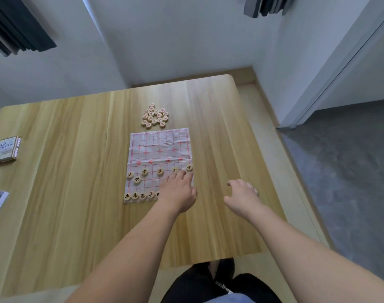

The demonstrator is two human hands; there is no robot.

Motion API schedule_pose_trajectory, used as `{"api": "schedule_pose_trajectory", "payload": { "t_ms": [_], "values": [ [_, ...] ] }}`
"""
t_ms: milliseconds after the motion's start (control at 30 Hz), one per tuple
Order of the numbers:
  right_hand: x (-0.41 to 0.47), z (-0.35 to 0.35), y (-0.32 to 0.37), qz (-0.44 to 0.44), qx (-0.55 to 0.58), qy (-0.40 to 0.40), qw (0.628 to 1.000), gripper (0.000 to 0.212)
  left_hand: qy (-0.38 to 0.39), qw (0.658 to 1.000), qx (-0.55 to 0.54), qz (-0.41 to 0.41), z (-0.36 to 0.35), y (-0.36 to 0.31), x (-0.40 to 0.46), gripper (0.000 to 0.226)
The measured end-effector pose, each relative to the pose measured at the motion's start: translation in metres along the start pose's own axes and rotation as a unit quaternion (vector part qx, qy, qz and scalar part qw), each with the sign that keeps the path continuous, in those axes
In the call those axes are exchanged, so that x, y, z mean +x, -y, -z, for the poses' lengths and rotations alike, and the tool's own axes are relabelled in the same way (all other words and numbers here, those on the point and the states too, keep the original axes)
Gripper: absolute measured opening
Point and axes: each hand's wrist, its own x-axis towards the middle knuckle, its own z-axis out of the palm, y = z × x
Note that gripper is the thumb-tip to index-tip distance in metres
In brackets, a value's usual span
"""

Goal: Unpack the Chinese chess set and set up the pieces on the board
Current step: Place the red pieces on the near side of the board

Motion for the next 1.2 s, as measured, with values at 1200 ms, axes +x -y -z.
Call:
{"api": "schedule_pose_trajectory", "payload": {
  "t_ms": [1200],
  "values": [
    [0.15,0.227,-0.278,0.09,-0.03,0.06,0.994,0.061,0.024,0.989,-0.046,0.139,0.027,-0.312,0.184,0.054]
  ]
}}
